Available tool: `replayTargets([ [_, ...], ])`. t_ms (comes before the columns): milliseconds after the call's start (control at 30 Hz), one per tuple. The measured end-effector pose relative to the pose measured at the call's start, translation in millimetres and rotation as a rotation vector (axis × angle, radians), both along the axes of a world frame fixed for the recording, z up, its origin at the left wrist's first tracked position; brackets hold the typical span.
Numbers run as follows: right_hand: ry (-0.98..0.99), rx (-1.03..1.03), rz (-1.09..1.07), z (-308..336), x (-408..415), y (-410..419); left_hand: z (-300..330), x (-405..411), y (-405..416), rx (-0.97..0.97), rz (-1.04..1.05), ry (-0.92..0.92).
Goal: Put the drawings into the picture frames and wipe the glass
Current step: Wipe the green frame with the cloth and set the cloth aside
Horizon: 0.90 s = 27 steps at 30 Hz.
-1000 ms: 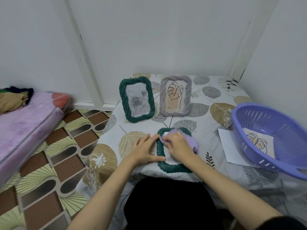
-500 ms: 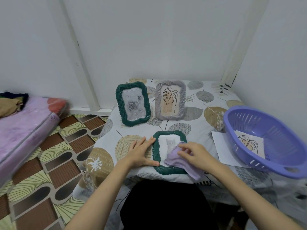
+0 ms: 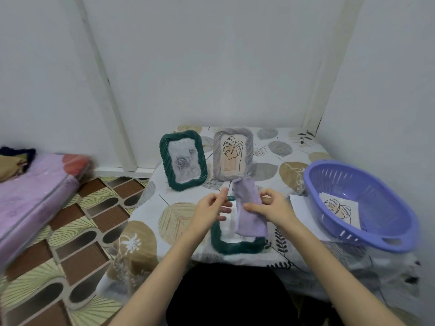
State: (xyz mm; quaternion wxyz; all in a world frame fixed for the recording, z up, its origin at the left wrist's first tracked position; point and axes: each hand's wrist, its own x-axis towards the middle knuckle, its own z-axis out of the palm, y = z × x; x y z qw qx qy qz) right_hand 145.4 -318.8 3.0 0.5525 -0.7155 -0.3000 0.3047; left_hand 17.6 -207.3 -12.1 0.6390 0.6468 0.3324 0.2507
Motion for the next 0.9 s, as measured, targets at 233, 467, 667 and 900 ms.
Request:
replayTargets([
  [233,0.586,0.277,0.095,-16.0,-31.3,16.0,-5.9,-7.5,1.5,0.17,0.045,-0.046],
  [467,0.823,0.392,0.101,-35.6,-53.2,43.7,-20.6,-29.8,12.8,0.084,0.073,0.011],
  [667,0.112,0.036,-0.115,-38.6,-36.8,41.3,-20.3,-50.3,43.6,0.354,0.235,0.196],
  [900,-0.539,-0.567,-0.25,-73.4,8.1,13.1,-48.6,-79.7,79.1,0.667,0.186,0.645],
])
